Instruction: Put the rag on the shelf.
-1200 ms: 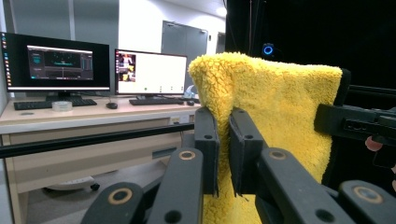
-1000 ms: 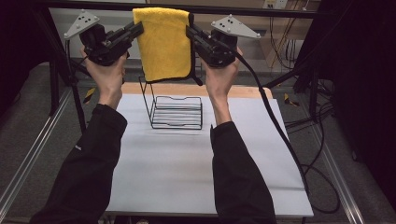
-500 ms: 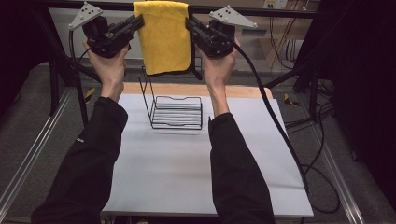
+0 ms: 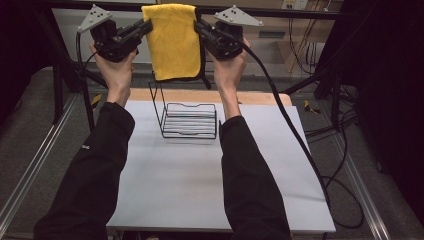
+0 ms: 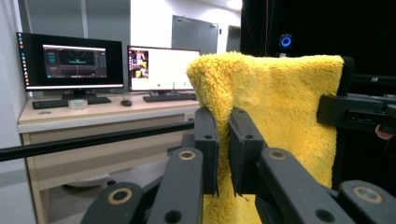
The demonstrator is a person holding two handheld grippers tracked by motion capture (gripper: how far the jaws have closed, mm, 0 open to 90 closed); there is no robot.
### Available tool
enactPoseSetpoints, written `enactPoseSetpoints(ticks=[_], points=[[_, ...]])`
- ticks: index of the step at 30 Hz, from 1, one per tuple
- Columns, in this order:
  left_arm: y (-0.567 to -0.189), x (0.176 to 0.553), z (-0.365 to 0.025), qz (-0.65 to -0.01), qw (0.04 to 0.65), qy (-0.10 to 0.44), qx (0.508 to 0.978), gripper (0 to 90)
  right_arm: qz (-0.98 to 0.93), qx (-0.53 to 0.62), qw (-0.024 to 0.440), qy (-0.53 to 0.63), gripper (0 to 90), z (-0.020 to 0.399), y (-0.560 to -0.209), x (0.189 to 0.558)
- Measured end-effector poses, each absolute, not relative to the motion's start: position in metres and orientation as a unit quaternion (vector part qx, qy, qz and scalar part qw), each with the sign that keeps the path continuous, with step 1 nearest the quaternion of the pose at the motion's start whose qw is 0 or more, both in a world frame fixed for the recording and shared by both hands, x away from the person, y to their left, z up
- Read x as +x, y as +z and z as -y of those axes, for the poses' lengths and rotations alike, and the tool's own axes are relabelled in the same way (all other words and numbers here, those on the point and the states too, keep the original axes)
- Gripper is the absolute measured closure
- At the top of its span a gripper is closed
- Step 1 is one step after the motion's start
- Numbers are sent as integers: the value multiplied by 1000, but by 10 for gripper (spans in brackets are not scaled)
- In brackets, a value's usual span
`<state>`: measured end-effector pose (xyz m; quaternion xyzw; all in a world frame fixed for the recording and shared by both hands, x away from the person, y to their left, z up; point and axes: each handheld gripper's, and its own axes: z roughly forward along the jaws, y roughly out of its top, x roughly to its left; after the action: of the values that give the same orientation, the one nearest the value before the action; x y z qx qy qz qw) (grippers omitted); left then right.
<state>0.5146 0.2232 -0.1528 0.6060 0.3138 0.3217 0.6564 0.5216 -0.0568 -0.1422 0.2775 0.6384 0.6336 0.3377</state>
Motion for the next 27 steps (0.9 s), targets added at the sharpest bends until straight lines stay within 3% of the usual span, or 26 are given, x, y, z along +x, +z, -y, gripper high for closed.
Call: enactPoseSetpoints(ticks=[27], points=[[-209,513,-225,-315,614,292,662,825,-677,293,294,607,826,66,-204,527]])
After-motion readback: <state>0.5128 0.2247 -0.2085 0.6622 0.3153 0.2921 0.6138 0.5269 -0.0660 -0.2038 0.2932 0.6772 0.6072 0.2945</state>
